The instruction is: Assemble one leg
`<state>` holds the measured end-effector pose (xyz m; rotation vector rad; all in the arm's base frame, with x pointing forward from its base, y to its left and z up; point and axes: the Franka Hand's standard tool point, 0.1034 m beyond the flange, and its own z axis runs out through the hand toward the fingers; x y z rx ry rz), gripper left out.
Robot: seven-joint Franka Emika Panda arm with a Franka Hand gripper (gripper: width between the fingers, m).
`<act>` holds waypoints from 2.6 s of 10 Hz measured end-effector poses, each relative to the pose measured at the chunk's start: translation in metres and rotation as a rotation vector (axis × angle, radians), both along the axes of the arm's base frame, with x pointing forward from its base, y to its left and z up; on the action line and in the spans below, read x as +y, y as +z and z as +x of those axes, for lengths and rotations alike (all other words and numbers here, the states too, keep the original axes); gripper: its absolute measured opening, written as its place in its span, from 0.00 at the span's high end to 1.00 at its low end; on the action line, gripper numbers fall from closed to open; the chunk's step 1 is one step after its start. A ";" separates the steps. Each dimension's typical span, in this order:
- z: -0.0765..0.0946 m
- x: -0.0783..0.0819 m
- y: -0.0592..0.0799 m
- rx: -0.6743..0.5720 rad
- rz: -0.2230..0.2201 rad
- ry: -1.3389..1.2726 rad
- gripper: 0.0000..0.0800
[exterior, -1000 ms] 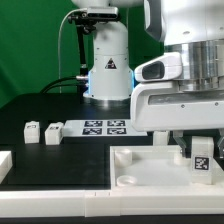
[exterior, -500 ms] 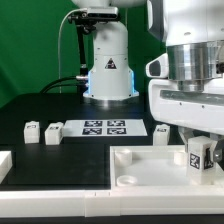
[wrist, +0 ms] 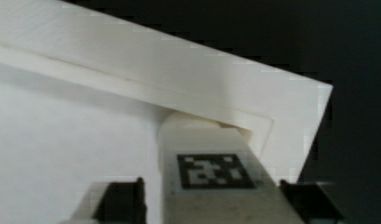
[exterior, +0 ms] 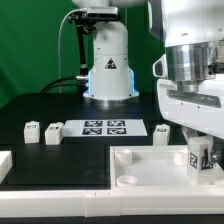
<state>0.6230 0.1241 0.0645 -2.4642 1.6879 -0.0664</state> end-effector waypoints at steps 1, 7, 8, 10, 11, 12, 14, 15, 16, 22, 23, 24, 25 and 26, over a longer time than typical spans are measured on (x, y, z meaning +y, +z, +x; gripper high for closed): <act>0.000 0.000 0.000 -0.004 -0.010 0.059 0.32; 0.005 0.005 0.003 -0.045 -0.163 0.970 0.19; 0.005 0.005 0.004 -0.049 -0.169 1.039 0.19; 0.006 0.002 0.004 -0.067 -0.194 1.252 0.19; 0.006 0.002 0.004 -0.068 -0.195 1.262 0.23; 0.006 0.002 0.004 -0.068 -0.194 1.257 0.23; 0.006 0.002 0.004 -0.067 -0.194 1.257 0.46; 0.006 0.001 0.004 -0.067 -0.195 1.256 0.63; 0.006 0.001 0.004 -0.067 -0.194 1.256 0.63; 0.008 -0.008 0.003 -0.051 -0.114 0.516 0.63; 0.008 -0.008 0.003 -0.044 -0.107 0.439 0.63; 0.006 -0.008 0.003 -0.023 -0.080 0.252 0.63; 0.004 -0.005 0.002 -0.001 -0.065 0.060 0.63; 0.003 -0.005 0.002 0.005 -0.057 -0.034 0.63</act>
Offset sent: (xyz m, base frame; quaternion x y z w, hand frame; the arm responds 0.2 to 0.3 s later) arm 0.0078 0.0074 0.0015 -0.0334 0.0219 -0.3930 0.9187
